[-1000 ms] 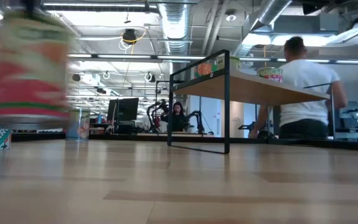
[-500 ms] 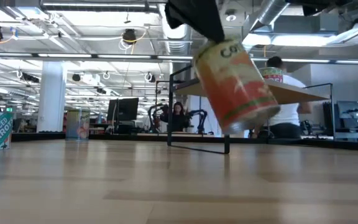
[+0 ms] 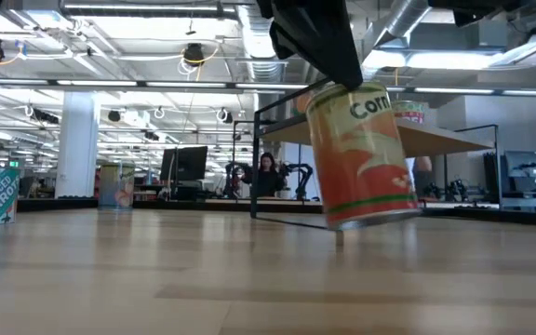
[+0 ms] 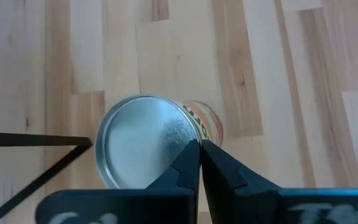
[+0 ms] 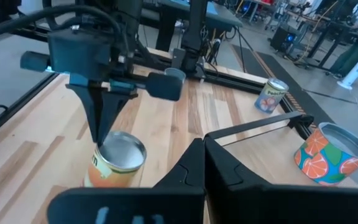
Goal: Pick and place cans onto a shelf
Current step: Put the canned corn on the shelf aligned with the other canned corn
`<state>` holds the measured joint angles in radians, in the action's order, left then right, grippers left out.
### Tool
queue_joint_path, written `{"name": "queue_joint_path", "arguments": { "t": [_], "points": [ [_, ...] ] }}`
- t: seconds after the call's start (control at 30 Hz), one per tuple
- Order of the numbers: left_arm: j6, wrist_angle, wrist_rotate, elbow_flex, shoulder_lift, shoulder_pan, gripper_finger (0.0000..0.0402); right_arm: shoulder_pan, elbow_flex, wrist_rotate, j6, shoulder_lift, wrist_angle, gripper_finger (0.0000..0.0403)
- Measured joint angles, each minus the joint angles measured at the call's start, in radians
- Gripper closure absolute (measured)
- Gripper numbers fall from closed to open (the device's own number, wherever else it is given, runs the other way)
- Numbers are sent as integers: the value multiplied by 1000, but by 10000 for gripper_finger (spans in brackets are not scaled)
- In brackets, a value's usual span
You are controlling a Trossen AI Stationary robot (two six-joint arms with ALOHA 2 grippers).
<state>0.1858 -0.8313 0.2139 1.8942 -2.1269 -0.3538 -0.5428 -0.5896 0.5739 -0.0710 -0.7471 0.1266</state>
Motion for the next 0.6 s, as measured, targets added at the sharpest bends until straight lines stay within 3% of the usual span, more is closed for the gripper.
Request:
{"name": "queue_joint_path", "arguments": {
  "t": [0.6],
  "points": [
    [5, 20, -33, -1, -38, -1, 401, 0, 0, -1, 4, 0, 1, 390]
  ]
}}
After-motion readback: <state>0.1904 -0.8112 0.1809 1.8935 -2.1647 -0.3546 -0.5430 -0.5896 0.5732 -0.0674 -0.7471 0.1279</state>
